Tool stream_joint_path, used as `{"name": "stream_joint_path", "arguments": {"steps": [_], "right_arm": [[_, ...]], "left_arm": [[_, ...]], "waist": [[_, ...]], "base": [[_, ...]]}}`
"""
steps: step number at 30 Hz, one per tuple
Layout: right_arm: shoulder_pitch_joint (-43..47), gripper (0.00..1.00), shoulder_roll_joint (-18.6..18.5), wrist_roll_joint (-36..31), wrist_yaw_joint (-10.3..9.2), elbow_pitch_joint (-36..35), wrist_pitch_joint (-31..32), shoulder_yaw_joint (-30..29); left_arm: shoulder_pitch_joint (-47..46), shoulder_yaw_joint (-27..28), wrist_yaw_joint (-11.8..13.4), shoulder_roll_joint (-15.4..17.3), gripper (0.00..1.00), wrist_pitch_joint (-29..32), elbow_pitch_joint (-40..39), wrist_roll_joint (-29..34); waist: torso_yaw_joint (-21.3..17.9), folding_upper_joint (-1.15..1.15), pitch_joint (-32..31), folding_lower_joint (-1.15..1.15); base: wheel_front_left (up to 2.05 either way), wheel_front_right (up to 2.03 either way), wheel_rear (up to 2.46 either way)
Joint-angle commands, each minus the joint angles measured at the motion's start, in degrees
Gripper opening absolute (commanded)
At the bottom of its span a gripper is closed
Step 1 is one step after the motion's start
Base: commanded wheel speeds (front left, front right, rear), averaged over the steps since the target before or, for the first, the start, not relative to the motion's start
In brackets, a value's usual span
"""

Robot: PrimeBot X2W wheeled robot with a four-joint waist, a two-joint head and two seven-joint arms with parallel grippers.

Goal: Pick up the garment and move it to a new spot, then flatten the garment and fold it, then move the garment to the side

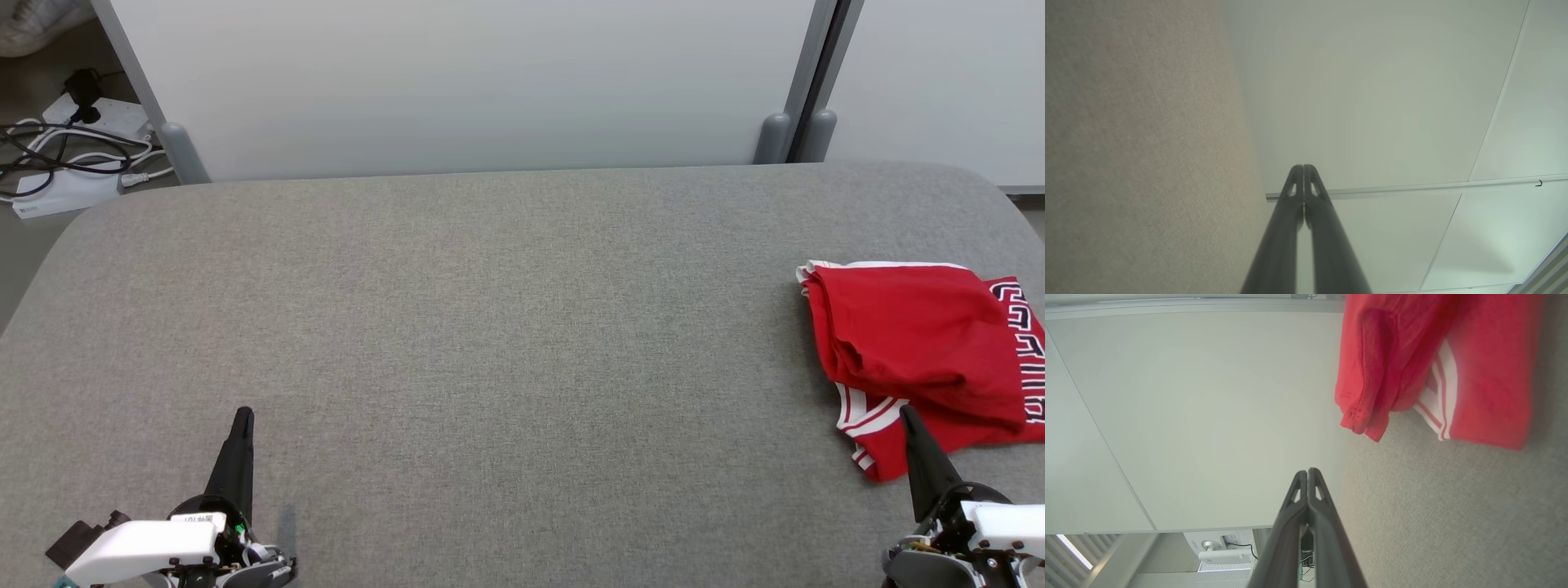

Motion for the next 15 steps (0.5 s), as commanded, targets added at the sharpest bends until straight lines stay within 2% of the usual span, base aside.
{"name": "stream_joint_path", "arguments": {"steps": [1, 15], "right_arm": [[-2.54, 0.00, -0.63, -0.48, 0.09, -1.51, 0.41, 1.02], [-2.55, 0.00, -0.54, -0.59, 0.09, -1.50, 0.52, 0.89]], "left_arm": [[-3.29, 1.90, -0.48, 0.48, 0.00, 0.35, -1.30, 0.10], [-3.29, 1.94, -0.48, 0.45, 0.00, 0.38, -1.30, 0.13]], "waist": [[0.00, 0.00, 0.00, 0.00], [0.00, 0.00, 0.00, 0.00]], "base": [[0.00, 0.00, 0.00], [0.00, 0.00, 0.00]]}}
